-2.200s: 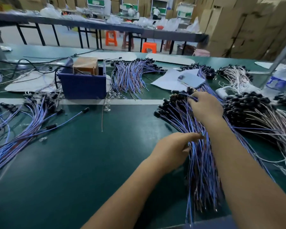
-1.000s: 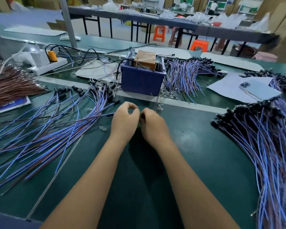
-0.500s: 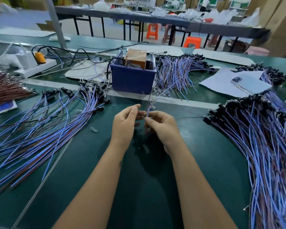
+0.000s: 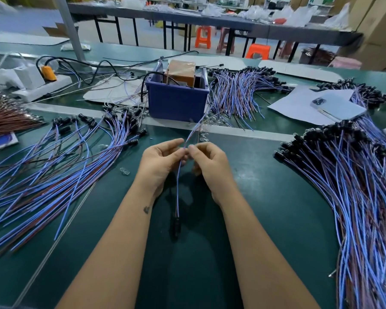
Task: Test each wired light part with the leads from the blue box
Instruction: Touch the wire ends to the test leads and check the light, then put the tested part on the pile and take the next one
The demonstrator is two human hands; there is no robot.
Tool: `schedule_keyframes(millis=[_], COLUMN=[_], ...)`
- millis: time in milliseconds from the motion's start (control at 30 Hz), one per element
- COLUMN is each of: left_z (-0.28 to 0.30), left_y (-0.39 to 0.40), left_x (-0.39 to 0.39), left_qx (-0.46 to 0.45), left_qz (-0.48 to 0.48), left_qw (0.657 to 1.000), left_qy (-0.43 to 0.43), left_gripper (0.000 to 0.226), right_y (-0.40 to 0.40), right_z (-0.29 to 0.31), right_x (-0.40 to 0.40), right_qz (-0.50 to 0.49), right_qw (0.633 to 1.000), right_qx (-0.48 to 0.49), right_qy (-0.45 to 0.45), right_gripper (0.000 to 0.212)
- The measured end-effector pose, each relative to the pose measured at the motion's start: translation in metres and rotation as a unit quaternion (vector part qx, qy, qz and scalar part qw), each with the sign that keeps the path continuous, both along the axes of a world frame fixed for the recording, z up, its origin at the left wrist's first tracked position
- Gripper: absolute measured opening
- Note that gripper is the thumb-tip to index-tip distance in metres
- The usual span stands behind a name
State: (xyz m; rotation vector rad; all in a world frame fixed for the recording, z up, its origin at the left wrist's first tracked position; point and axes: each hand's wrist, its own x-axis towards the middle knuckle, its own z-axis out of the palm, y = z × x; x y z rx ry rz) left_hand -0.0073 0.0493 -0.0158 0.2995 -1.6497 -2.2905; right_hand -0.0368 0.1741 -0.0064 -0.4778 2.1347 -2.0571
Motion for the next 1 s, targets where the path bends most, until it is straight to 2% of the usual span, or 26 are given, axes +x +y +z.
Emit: schedule_keyframes(millis=[67, 200, 300, 433, 600, 767, 1000], left_z=[0.0, -0.003, -0.005, -0.009, -0.009, -0.008, -0.008], left_y=[0.003, 0.006, 0.006, 0.009, 0.007, 0.005, 0.005], left_x=[0.0, -0.002, -0.003, -0.006, -0.01, -0.006, -0.005], left_qx=[-0.028, -0.054, -0.089, -0.131, -0.099, -0.104, -0.099], left_qz=[-0.011, 0.015, 0.027, 0.036, 0.125, 0.116, 0.114], left_qw=[1.0, 0.998, 0.996, 0.99, 0.987, 0.988, 0.988], left_qy=[-0.001, -0.002, -0.004, -0.033, -0.034, -0.019, -0.019], left_gripper=[0.026, 0.018, 0.01, 0.015, 0.018, 0.029, 0.024], right_y=[-0.008, -0.019, -0.02, -0.015, -0.008, -0.001, -0.003], right_z=[-0.003, -0.007, -0.008, -0.009, -0.008, -0.006, -0.009], right_x=[-0.006, -0.013, -0.015, -0.014, -0.014, -0.013, -0.013], right_qz=[-0.053, -0.1, -0.102, -0.088, -0.115, -0.143, -0.13], right_qw=[0.998, 0.994, 0.994, 0.995, 0.991, 0.988, 0.991], right_qx=[-0.007, -0.007, -0.025, -0.04, -0.066, -0.053, -0.006], right_qy=[0.021, 0.042, 0.024, 0.016, -0.003, 0.022, 0.03], right_gripper=[0.015, 0.02, 0.02, 0.019, 0.016, 0.014, 0.014])
